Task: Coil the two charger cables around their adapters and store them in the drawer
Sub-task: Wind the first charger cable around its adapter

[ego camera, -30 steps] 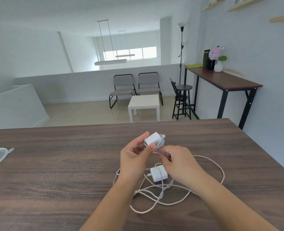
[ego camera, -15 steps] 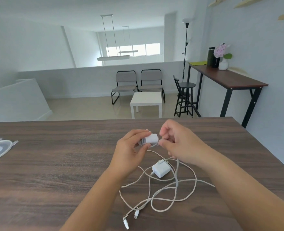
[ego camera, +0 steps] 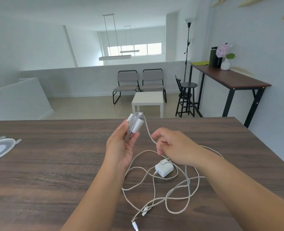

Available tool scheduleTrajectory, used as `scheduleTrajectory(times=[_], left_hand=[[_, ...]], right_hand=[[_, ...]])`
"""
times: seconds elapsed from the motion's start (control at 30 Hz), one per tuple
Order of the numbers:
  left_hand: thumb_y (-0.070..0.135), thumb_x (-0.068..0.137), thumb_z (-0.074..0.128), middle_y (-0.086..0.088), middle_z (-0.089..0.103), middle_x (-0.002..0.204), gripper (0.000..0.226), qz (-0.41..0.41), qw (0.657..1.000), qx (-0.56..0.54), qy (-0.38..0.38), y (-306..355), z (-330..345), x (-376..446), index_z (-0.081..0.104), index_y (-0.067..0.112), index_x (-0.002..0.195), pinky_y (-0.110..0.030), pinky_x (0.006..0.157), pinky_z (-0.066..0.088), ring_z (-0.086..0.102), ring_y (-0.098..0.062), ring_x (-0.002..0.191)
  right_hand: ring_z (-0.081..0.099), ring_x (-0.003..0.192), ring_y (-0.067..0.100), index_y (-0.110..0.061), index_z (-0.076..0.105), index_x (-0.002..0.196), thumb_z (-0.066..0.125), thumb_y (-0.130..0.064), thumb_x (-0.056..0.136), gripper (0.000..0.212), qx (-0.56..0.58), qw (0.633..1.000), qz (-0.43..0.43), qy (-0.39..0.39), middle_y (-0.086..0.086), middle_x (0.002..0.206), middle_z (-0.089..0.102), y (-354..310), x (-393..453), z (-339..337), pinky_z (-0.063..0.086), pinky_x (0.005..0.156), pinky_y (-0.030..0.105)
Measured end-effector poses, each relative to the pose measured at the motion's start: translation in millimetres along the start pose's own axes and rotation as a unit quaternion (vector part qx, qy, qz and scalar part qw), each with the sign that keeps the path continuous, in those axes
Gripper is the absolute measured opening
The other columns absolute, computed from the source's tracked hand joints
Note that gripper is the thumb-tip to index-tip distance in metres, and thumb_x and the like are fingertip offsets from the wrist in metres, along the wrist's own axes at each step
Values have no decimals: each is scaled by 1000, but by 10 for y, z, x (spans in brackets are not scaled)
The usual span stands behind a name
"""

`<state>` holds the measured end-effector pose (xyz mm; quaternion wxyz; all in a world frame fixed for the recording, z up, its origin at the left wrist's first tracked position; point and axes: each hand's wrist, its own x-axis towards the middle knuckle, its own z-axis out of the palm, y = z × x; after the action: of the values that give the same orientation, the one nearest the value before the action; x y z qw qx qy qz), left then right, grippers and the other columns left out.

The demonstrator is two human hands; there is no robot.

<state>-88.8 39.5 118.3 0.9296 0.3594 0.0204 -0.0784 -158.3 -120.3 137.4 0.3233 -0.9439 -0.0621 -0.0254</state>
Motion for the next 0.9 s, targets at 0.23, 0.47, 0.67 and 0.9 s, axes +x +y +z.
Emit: scheduleTrajectory(times=[0.23, 0.47, 0.67, 0.9], left_hand=[[7, 93, 60, -4, 71, 92, 9, -9, 1000, -19, 16, -64, 168, -116, 68, 4, 95, -25, 62, 60, 72, -9, 69], [8, 92, 59, -11, 69, 103, 15, -69, 997, -42, -23, -86, 261, -266, 67, 0, 103, -25, 60, 60, 67, -19, 91], [6, 89, 63, -5, 65, 99, 19, -8, 999, -8, -32, -144, 243, -323, 59, 8, 107, -25, 61, 59, 69, -14, 71], [4, 84, 72, 5, 69, 109, 32, 209, 903, 357, -116, -179, -117, -206, 55, 27, 98, -39, 77, 58, 66, -30, 97]], right_hand=[[61, 90, 14, -30, 60, 125, 38, -22, 102, 33, -63, 997, 0, 34, -6, 120, 67, -10, 28, 163, 48, 80, 28], [61, 88, 28, -42, 54, 124, 32, -25, 101, 37, -142, 985, 59, 77, 3, 100, 67, 158, 95, 264, 47, 68, 32], [49, 68, 28, -40, 51, 120, 33, -25, 99, 32, -214, 975, 2, 52, -2, 66, 44, 45, -28, 255, 37, 56, 31], [54, 75, 21, -28, 55, 89, 39, -34, 99, 20, -221, 965, -133, 41, -3, 79, 62, -80, -146, 43, 49, 69, 37]])
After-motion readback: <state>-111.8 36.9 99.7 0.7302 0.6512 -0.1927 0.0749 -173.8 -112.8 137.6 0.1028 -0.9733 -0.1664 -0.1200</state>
